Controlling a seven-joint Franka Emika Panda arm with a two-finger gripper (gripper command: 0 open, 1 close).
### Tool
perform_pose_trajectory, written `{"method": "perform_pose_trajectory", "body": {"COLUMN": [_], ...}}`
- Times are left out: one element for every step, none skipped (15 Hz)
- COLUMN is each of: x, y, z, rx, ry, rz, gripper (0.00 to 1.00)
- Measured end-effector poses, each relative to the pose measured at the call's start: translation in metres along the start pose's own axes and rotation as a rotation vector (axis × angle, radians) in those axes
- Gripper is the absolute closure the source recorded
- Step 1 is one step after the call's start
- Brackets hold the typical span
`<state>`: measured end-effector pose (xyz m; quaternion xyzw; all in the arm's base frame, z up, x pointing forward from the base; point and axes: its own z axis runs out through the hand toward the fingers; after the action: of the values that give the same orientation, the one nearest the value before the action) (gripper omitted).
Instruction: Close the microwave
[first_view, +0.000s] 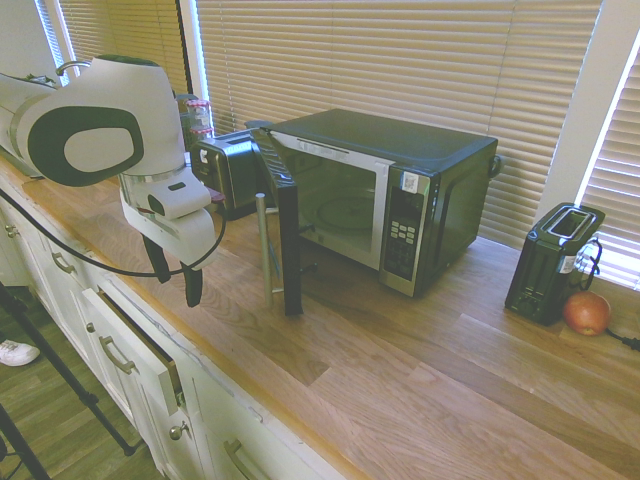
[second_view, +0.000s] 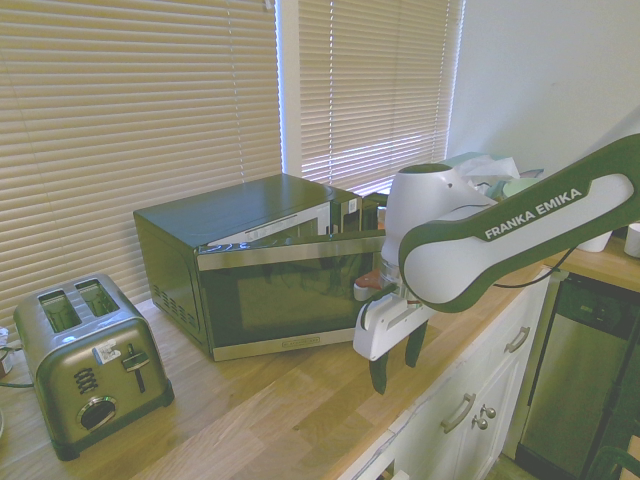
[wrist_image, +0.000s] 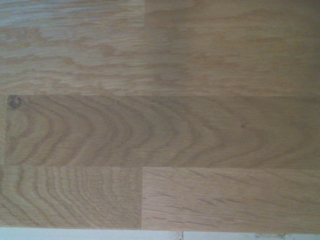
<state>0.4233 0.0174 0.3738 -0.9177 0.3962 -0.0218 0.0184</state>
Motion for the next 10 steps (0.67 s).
{"method": "perform_pose_trajectory", "body": {"x": [0.0,0.001,0.001,0.002,0.004,0.007,0.009,0.01,0.011,0.012], "y": [0.0,0.001,0.001,0.0,-0.003,-0.007,-0.012,-0.017,-0.024,-0.031], "z": [0.0,0.0,-0.001,-0.004,-0.008,-0.013,-0.019,-0.026,-0.034,-0.045], "rx": [-0.004,-0.008,-0.002,0.01,0.028,0.049,0.065,0.079,0.092,0.106], "ry": [0.0,0.001,0.007,0.02,0.038,0.06,0.079,0.095,0.112,0.132], "rz": [-0.002,-0.003,-0.003,-0.005,-0.007,-0.012,-0.018,-0.025,-0.034,-0.045], "gripper": [0.0,0.0,0.0,0.0,0.0,0.0,0.0,0.0,0.0,0.0]}}
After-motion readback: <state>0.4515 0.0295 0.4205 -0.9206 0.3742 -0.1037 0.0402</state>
